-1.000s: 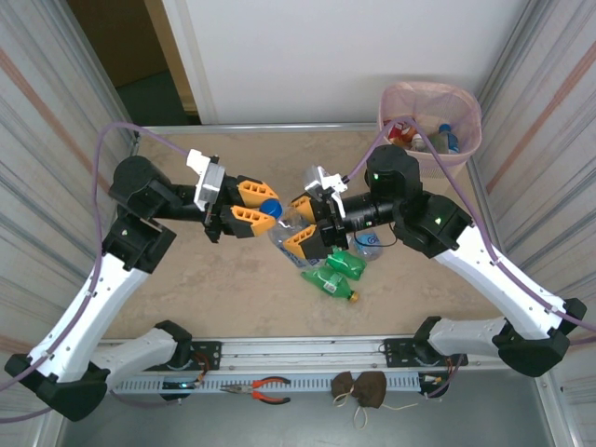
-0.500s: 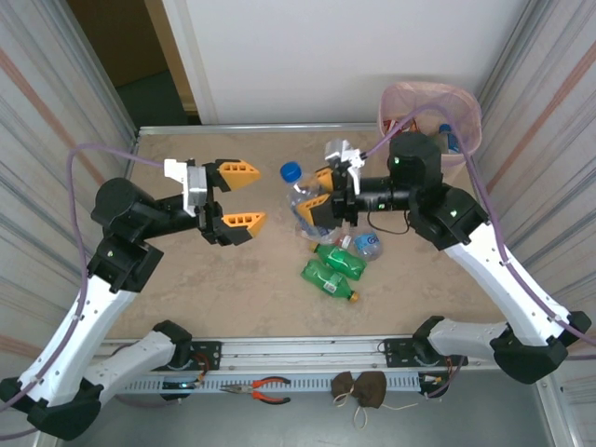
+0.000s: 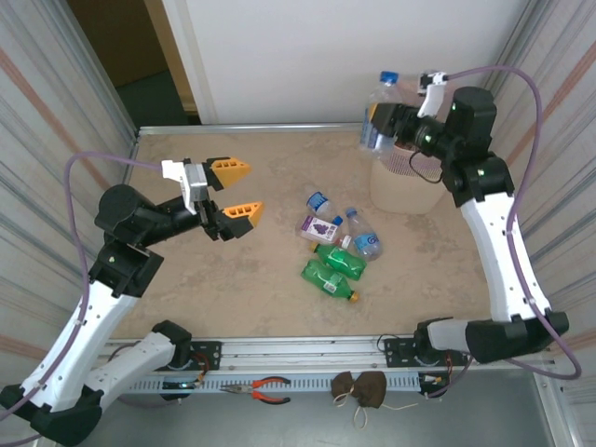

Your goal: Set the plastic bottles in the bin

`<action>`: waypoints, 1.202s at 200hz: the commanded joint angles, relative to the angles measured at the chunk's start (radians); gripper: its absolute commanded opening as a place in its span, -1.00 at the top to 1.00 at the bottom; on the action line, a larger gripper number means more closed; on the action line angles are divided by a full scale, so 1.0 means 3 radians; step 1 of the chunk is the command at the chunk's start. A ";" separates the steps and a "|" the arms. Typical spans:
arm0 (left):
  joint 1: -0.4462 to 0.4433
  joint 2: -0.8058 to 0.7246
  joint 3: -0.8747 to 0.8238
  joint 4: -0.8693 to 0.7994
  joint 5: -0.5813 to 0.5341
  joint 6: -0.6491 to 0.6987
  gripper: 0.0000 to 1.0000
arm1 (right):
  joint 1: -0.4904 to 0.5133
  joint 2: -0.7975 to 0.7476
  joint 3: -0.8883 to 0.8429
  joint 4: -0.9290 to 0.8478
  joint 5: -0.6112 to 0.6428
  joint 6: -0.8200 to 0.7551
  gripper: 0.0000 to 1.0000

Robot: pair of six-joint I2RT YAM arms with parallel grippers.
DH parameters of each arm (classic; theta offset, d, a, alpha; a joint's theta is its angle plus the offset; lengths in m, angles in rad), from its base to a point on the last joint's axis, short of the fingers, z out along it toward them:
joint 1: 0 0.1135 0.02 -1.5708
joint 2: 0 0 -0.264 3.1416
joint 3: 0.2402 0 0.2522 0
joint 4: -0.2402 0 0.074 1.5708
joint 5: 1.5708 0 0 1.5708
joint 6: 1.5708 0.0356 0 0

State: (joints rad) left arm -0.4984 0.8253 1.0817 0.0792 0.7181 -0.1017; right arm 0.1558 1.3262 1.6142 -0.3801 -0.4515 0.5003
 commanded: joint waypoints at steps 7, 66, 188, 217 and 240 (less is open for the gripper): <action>0.0023 -0.0091 -0.0056 0.0107 -0.0092 -0.0023 -0.56 | -0.0351 0.0266 0.0137 0.0253 0.0344 0.1043 0.08; 0.0038 -0.0168 -0.0146 0.0109 -0.0155 -0.0052 -0.56 | -0.0501 0.0741 0.0309 -0.0025 0.1409 0.2405 0.04; 0.0040 -0.0215 -0.0308 0.0282 -0.0190 -0.0223 -0.56 | -0.0506 0.1783 0.1035 -0.0826 0.2295 0.4301 -0.03; 0.0040 -0.0215 -0.0316 0.0288 -0.0195 -0.0233 -0.56 | -0.0499 0.2018 0.1210 -0.0877 0.2374 0.4408 -0.11; 0.0044 -0.0228 -0.0313 0.0278 -0.0211 -0.0226 -0.57 | -0.0500 0.2125 0.1301 -0.0973 0.2354 0.4437 -0.31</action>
State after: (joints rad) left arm -0.4965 0.7734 0.9886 0.1253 0.6754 -0.1616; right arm 0.0051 1.9347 1.9541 -0.6170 0.2142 1.7744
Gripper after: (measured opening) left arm 0.783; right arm 0.613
